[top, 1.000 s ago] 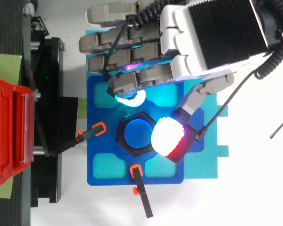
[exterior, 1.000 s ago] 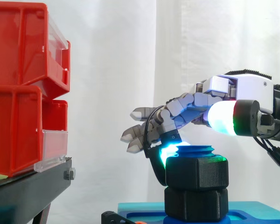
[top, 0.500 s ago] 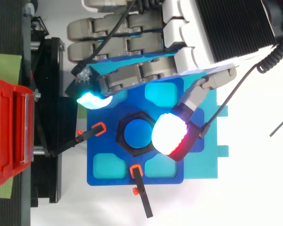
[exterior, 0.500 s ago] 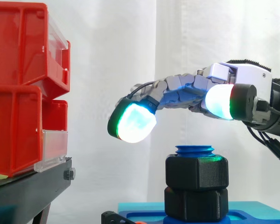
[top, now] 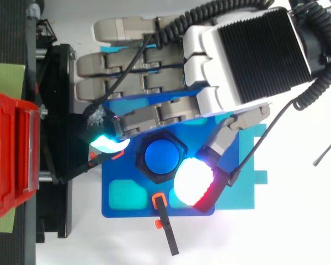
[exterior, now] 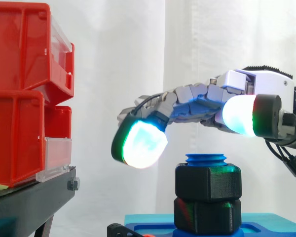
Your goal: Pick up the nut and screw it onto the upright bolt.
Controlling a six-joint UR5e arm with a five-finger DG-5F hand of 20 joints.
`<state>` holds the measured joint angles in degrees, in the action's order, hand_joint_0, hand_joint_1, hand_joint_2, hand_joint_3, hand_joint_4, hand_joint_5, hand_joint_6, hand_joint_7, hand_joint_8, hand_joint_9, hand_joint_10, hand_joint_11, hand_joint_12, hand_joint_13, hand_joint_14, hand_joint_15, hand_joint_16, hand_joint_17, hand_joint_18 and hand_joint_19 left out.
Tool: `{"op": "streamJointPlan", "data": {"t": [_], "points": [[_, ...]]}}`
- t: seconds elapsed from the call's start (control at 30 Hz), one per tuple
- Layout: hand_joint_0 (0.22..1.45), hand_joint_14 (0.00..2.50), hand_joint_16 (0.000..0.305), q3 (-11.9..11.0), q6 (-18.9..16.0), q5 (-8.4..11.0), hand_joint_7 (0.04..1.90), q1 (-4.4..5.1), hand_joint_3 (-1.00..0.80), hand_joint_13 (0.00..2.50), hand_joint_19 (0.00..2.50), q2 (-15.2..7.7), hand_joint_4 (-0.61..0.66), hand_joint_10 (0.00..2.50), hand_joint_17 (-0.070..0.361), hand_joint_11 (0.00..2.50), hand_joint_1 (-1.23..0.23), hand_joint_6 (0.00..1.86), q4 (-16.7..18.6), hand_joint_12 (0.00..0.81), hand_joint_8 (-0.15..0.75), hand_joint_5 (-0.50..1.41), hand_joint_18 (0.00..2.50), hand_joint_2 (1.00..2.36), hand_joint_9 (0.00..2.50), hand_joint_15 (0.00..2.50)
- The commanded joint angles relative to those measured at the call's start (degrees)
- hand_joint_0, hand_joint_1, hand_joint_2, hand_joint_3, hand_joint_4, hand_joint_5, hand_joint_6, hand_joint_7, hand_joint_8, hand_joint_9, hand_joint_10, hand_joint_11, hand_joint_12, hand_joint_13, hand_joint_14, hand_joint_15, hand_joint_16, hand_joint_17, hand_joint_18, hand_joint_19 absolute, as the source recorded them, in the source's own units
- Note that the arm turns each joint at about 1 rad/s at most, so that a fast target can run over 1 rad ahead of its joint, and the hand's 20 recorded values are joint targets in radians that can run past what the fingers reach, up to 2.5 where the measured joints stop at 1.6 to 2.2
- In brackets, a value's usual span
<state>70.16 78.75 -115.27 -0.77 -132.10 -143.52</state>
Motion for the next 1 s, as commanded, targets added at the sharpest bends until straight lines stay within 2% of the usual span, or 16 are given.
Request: {"op": "streamJointPlan", "data": {"t": [0.0,0.23,0.4,0.67,0.97], "points": [[0.49,0.00,0.038,0.06,0.08,0.40,0.86,0.42,-0.50,0.20,0.00,0.00,0.13,0.00,0.086,0.00,-0.13,0.50,-2.56,0.312,0.216,-0.22,0.00,1.00,0.33,0.00],[0.49,0.00,0.038,0.06,0.35,1.63,1.01,0.51,-0.50,0.21,0.00,0.00,0.15,0.00,0.086,0.00,-0.12,0.50,-3.35,0.313,0.225,-0.20,0.00,1.00,0.36,0.00],[0.49,0.00,0.038,0.06,0.44,1.63,1.10,0.51,-0.50,0.23,0.00,0.00,0.15,0.00,0.085,0.00,-0.12,0.50,-3.70,0.314,0.232,-0.19,0.00,1.00,0.39,0.00],[0.50,0.00,0.037,0.06,0.35,1.54,1.35,0.07,-0.50,0.26,0.00,0.00,0.14,0.00,0.084,0.00,-0.12,0.50,-3.61,0.315,0.244,-0.16,0.00,1.00,0.43,0.00],[0.50,0.00,0.037,0.06,0.35,1.46,1.22,-0.37,-0.50,0.28,0.00,0.00,0.15,0.00,0.083,0.00,-0.13,0.61,-3.35,0.313,0.253,-0.17,0.00,1.00,0.47,0.00]]}}
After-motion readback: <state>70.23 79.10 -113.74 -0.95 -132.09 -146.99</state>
